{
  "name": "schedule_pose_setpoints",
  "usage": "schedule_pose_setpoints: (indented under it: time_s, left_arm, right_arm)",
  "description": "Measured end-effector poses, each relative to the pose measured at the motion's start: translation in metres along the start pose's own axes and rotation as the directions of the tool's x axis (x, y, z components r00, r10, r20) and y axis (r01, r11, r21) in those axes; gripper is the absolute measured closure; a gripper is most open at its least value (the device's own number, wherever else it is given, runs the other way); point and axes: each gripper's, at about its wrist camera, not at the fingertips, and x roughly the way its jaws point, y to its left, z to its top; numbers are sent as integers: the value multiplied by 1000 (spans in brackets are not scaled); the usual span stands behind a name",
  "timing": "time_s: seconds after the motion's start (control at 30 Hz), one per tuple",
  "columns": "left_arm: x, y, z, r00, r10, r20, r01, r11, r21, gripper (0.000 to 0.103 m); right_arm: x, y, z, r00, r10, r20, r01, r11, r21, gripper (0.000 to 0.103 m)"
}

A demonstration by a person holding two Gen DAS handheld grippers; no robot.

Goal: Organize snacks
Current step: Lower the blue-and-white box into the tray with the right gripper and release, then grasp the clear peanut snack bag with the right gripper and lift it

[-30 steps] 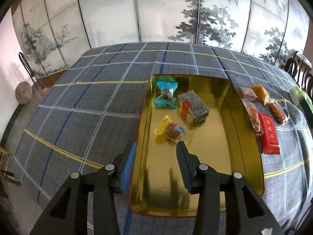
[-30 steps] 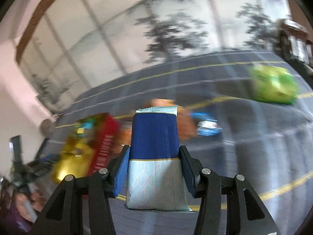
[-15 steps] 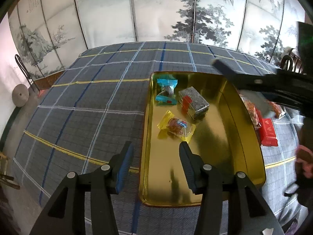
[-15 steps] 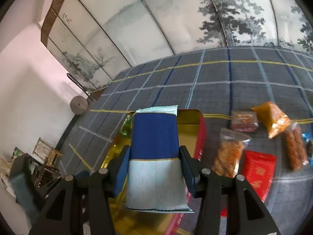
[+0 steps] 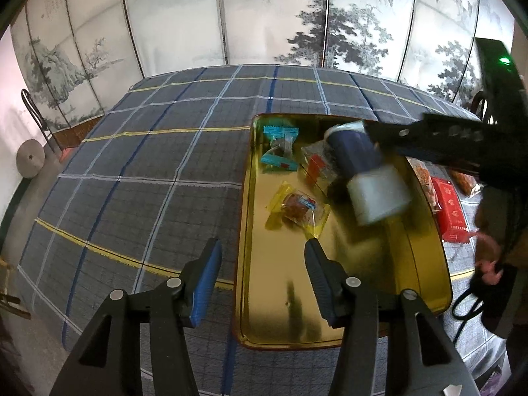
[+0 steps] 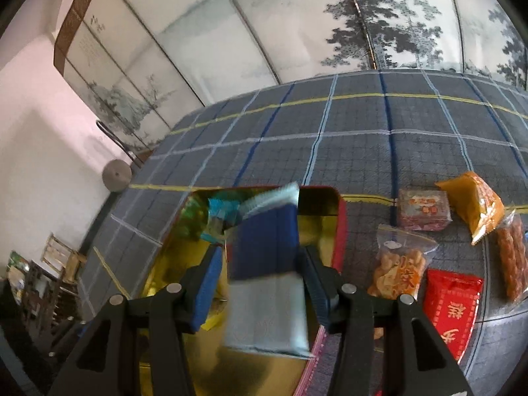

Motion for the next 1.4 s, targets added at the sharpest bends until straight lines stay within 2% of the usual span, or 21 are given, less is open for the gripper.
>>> schedule_pose_setpoints:
  time_s: [0.13, 0.17, 0.27, 0.33, 0.4, 0.63, 0.83, 1.0, 1.2, 1.4]
  left_arm:
    - [-5, -1, 1, 1000, -7, 13, 7, 1000, -4, 50]
    - [-6, -1, 1, 1000, -9, 17, 9, 1000, -6, 50]
    - [-5, -4, 2, 1000, -21, 19, 21, 1000, -10, 48]
    - [-4, -9, 1, 999, -32, 13, 32, 999, -7, 48]
    - [-2, -14, 0, 999, -40, 4, 40, 999, 5, 48]
    - [-4, -15, -1, 999, -43, 7, 43, 999, 16, 45]
    - [1, -12, -1, 999, -48, -7, 48, 999, 7, 45]
    - [4, -12, -2, 999, -47, -11, 48, 999, 11, 44]
    - [6, -15, -2, 999, -45, -16, 46, 999, 18, 43]
    - [2, -16, -2, 999, -37, -10, 37, 999, 25, 43]
  right_arm:
    - [-37, -30, -2, 997, 4, 71, -9, 998, 60, 51]
    - [-50, -43, -7, 996, -34, 80, 30, 998, 53, 51]
    - [-62, -66, -16, 989, -145, 42, 145, 989, -5, 53]
    - [-63, -77, -19, 986, -167, 10, 167, 986, 1, 53]
    - [-57, -84, -19, 988, -155, -23, 155, 988, 10, 53]
    - [-23, -63, -13, 973, -222, -54, 216, 971, -107, 54]
    - [-4, -62, -10, 966, -246, -81, 238, 967, -93, 54]
    - [15, -57, -11, 950, -296, -99, 280, 949, -146, 54]
    - [18, -59, -10, 956, -278, -96, 262, 953, -154, 57]
    - [19, -56, -13, 953, -278, -119, 248, 944, -218, 57]
